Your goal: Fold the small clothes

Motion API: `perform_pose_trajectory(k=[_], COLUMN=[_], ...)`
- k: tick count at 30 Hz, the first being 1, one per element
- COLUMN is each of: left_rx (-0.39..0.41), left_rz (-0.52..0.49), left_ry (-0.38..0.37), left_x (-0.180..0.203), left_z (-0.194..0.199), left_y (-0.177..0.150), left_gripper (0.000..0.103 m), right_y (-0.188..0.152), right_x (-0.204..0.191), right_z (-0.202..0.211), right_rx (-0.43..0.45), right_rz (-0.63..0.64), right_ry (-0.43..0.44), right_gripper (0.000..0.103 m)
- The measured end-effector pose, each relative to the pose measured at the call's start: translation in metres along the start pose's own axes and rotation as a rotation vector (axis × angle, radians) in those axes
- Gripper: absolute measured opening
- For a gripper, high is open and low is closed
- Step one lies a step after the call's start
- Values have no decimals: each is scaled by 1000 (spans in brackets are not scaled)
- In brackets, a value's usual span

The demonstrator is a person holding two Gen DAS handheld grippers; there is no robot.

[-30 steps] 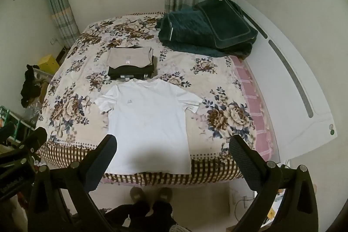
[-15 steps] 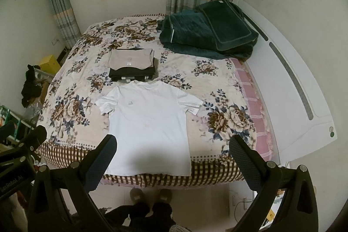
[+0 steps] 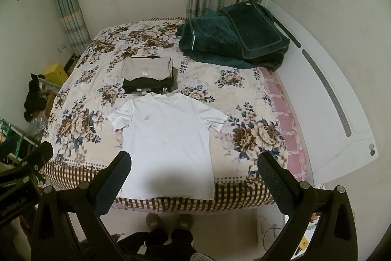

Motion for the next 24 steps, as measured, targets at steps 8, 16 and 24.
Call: perform_pose_trajectory(k=[8,16,24], left_rx=[2,5,7], left_rz=[2,2,3], left_ry=[-4,-4,-10], left_x=[3,5,7], left_z=[0,-1,-3], left_y=[6,6,10], left_gripper=[103,103,103], right_y=[9,6,7], right_x=[1,-1,-2], right_z=[-1,2,2], right_rx=[3,7,8], right_rz=[0,3,3], right_ry=[0,1,1], right_gripper=[103,103,103])
Point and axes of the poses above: each gripper's, at about its wrist camera, not at the fingertips, and z roughly against the way its jaws point, x to its right, y to its top, the point moved 1 cm from there along -z, roughly the way its jaws point, and after that the axes turned 10 degrees about x, right-handed, at the moved point
